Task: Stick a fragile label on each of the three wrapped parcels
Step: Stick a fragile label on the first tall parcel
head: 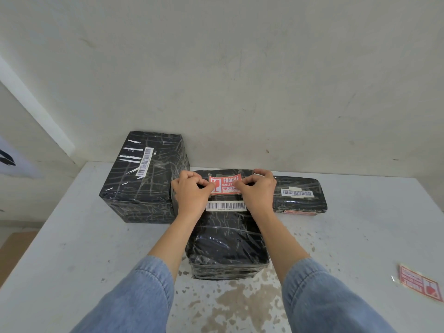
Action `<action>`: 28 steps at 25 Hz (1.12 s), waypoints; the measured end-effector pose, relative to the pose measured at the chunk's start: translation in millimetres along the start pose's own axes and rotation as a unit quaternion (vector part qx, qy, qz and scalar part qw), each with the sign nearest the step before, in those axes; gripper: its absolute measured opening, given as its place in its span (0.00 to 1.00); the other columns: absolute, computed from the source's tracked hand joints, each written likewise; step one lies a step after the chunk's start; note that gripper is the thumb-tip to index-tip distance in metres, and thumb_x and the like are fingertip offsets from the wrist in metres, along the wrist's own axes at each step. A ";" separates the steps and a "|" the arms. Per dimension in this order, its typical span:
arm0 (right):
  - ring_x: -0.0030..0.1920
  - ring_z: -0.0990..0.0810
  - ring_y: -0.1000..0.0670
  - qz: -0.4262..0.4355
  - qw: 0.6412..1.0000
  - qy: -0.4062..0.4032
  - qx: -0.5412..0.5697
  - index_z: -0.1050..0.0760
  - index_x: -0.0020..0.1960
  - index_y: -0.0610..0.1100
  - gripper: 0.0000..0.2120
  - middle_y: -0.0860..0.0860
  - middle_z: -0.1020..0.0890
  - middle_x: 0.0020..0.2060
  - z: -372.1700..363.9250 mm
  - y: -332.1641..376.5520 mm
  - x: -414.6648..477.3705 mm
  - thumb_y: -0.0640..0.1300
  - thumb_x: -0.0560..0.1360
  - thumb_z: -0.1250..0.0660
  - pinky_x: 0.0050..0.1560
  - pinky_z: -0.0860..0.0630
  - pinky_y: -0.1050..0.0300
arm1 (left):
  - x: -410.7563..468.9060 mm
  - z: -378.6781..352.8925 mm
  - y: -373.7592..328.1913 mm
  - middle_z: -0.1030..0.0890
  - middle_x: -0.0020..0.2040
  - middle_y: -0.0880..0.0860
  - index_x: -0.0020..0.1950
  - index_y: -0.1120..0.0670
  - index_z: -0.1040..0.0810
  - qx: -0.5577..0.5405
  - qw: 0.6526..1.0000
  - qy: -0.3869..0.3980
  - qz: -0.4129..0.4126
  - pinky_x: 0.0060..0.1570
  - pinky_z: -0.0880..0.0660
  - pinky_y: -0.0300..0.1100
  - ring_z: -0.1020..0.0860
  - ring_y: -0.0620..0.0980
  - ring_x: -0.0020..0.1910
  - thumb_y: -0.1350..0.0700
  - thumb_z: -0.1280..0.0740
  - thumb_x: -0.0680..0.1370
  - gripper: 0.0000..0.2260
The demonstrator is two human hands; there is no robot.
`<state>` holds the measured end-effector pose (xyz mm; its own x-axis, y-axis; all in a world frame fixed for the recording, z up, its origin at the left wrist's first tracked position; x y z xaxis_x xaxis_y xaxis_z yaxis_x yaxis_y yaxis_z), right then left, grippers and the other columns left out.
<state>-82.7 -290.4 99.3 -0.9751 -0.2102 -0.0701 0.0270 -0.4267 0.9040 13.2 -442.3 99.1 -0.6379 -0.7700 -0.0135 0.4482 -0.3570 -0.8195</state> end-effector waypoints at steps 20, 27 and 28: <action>0.54 0.18 0.49 0.400 0.876 -0.022 -0.269 0.17 0.47 0.44 0.07 0.51 0.14 0.48 -35.7 35.2 -44.7 0.37 0.70 0.30 0.69 0.36 0.39 | -11.5 8.7 20.2 0.31 0.69 0.53 0.71 0.54 0.38 -0.166 0.984 0.049 0.051 0.60 0.37 0.38 0.32 0.48 0.65 0.55 0.29 0.72 0.30; 0.76 0.41 0.53 0.346 0.845 0.162 -0.374 0.37 0.74 0.47 0.22 0.54 0.34 0.74 -58.0 24.6 -39.1 0.40 0.80 0.45 0.75 0.60 0.46 | -12.6 6.5 24.3 0.35 0.73 0.53 0.73 0.53 0.39 -0.145 0.987 0.059 0.046 0.65 0.40 0.40 0.37 0.50 0.72 0.53 0.32 0.75 0.29; 0.77 0.46 0.54 0.333 0.840 0.186 -0.385 0.42 0.76 0.48 0.23 0.55 0.40 0.76 -59.4 24.8 -38.4 0.42 0.81 0.49 0.75 0.63 0.47 | -12.6 6.3 24.3 0.35 0.73 0.53 0.73 0.53 0.39 -0.145 0.987 0.059 0.043 0.65 0.40 0.39 0.37 0.50 0.72 0.53 0.32 0.75 0.29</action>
<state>-31.5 -345.1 99.4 -0.5546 -0.8276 0.0860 0.8136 -0.5178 0.2643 36.1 -444.7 82.9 -0.6816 -0.7176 -0.1428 0.3165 -0.1132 -0.9418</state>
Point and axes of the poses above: each hand's wrist, its own x-axis towards the middle knuckle, its own z-axis out of the back of the hand, y = z × x, the point moved 6 cm from there along x, towards the middle knuckle
